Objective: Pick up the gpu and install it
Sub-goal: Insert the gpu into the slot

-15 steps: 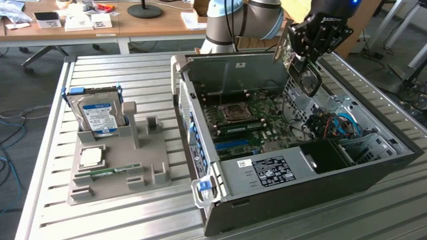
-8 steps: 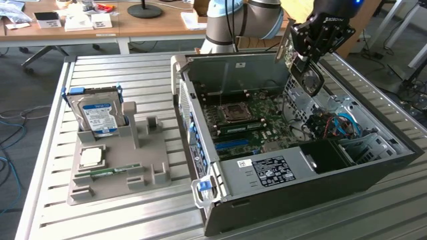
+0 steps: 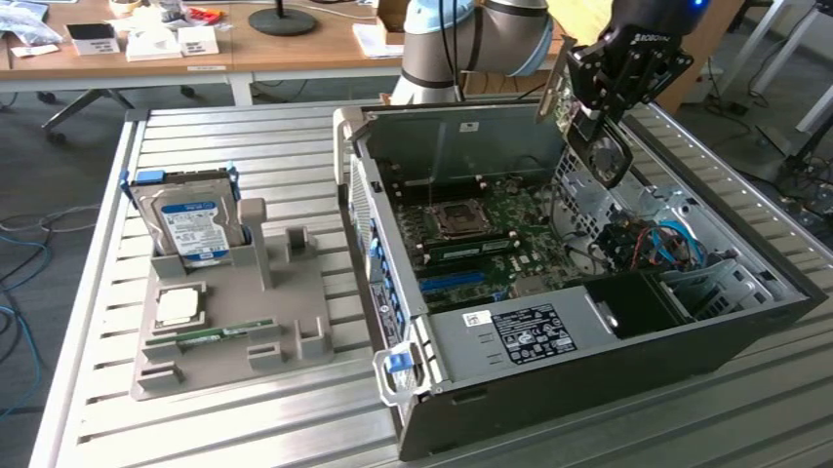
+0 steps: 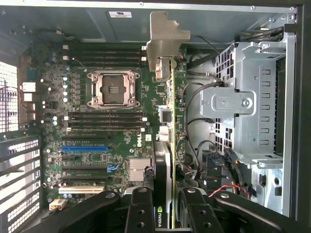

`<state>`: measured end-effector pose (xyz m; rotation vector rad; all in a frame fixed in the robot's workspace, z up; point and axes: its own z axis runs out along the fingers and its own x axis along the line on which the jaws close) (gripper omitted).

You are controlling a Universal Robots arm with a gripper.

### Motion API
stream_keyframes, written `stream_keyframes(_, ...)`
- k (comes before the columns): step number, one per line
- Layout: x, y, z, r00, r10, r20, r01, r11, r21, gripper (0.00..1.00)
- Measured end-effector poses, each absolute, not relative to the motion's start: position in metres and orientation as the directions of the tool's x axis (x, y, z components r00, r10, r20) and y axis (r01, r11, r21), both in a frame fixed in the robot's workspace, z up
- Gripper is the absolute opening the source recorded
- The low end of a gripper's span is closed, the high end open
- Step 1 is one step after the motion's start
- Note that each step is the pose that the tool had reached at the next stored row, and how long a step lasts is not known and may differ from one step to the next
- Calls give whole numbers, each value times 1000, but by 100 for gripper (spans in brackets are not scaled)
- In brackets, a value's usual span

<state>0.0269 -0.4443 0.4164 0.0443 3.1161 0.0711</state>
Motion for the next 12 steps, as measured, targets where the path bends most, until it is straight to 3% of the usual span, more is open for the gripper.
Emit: stream_keyframes(12,26,-444,416,-999,-49,-24,-50,998,46,27)
